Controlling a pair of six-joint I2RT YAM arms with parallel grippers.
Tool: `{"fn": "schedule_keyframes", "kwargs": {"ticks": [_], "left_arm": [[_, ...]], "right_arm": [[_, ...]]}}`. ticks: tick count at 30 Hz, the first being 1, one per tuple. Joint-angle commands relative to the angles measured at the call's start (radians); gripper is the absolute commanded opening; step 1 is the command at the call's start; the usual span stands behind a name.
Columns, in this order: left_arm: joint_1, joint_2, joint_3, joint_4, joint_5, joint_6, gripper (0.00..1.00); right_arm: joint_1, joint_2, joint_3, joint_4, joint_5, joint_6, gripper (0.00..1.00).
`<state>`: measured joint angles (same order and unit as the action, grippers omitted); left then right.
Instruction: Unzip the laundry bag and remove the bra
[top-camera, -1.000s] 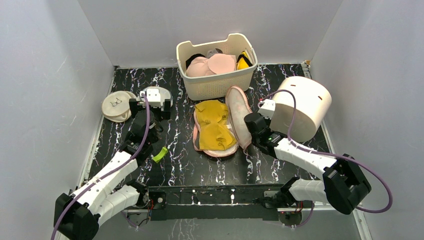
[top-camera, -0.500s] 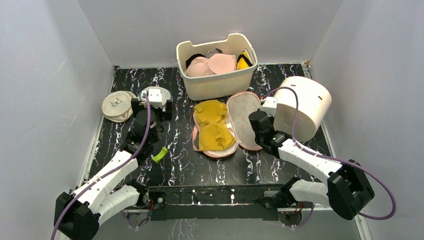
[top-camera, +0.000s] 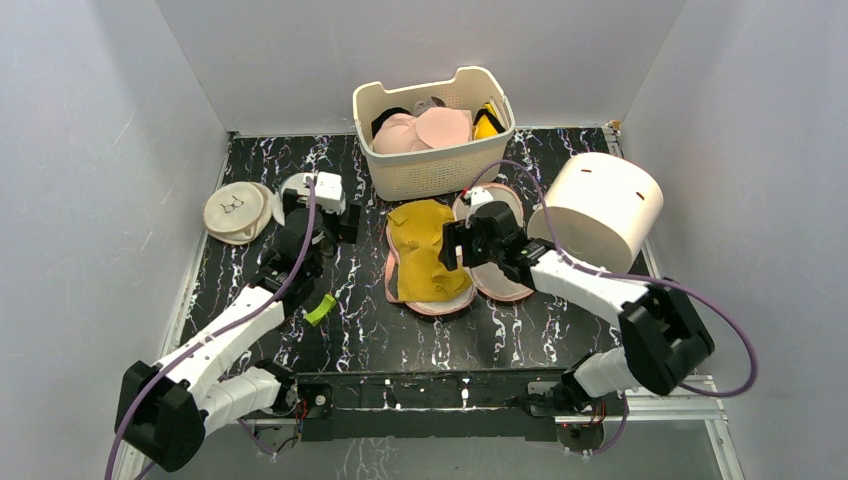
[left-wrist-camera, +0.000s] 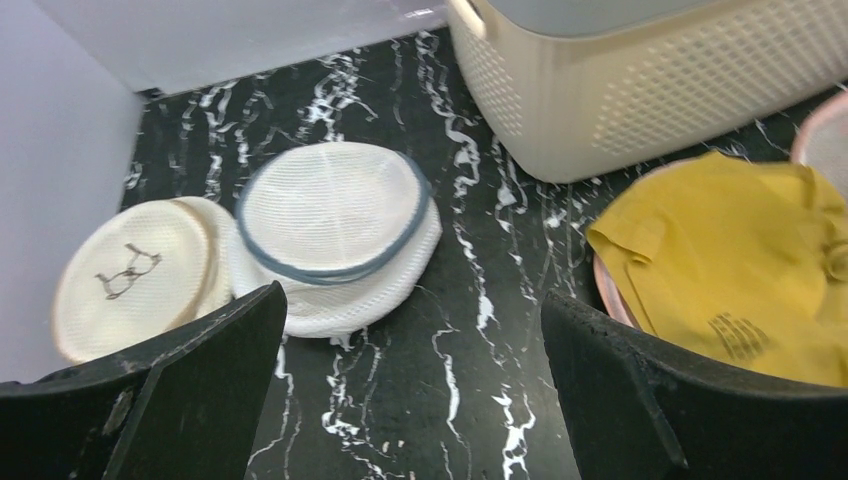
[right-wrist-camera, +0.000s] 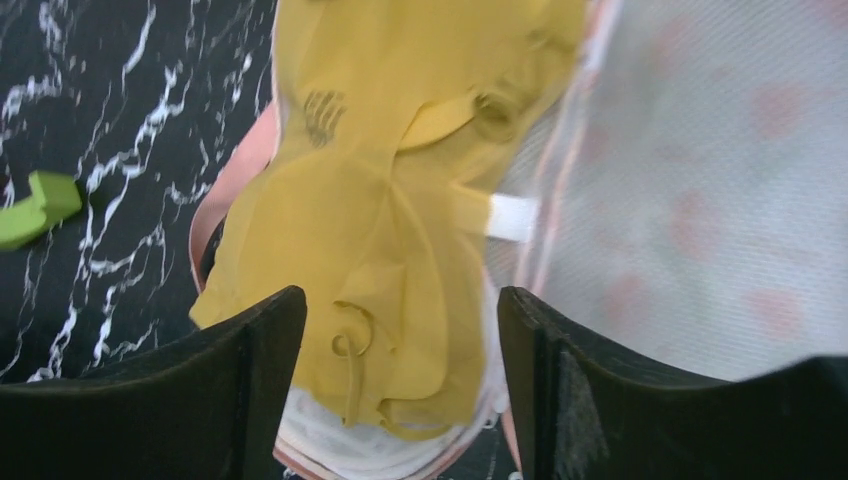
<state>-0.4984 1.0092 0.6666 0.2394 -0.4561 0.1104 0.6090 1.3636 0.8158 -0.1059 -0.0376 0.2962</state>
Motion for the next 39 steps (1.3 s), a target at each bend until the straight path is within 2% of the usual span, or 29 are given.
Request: {"fn": "schedule_keyframes", "kwargs": {"ticks": [1, 8, 13, 20, 29, 33, 39], "left_arm": [[0.006, 0.037, 0.059, -0.040, 0.130, -0.028, 0.98], [0.006, 0.046, 0.063, -0.043, 0.153, -0.035, 0.98], [0.006, 0.036, 0.060, -0.044, 0.130, -0.032, 0.98], [0.006, 0.033, 0.060, -0.043, 0.119, -0.031, 0.98], [0.006, 0.036, 0.059, -0.043, 0.121, -0.033, 0.98], [0.006, 0.036, 0.062, -0.043, 0.122, -0.034, 0.98], [0.006, 0.035, 0.064, -0.046, 0.122, -0.035, 0.98]], "right_arm": [[-0.002, 0.088, 0.057, 0.051, -0.146, 0.025, 0.73], [-0.004, 0.236, 0.161, 0.034, -0.167, -0.017, 0.71], [-0.004, 0.325, 0.248, -0.015, -0.124, -0.094, 0.63], [-0.004, 0.414, 0.300, 0.000, -0.165, -0.101, 0.59], [-0.003, 0.459, 0.329, 0.010, -0.214, -0.074, 0.28], [-0.004, 0.412, 0.324, -0.008, -0.213, -0.067, 0.22], [-0.003, 0.303, 0.294, -0.025, -0.219, -0.056, 0.03]]}}
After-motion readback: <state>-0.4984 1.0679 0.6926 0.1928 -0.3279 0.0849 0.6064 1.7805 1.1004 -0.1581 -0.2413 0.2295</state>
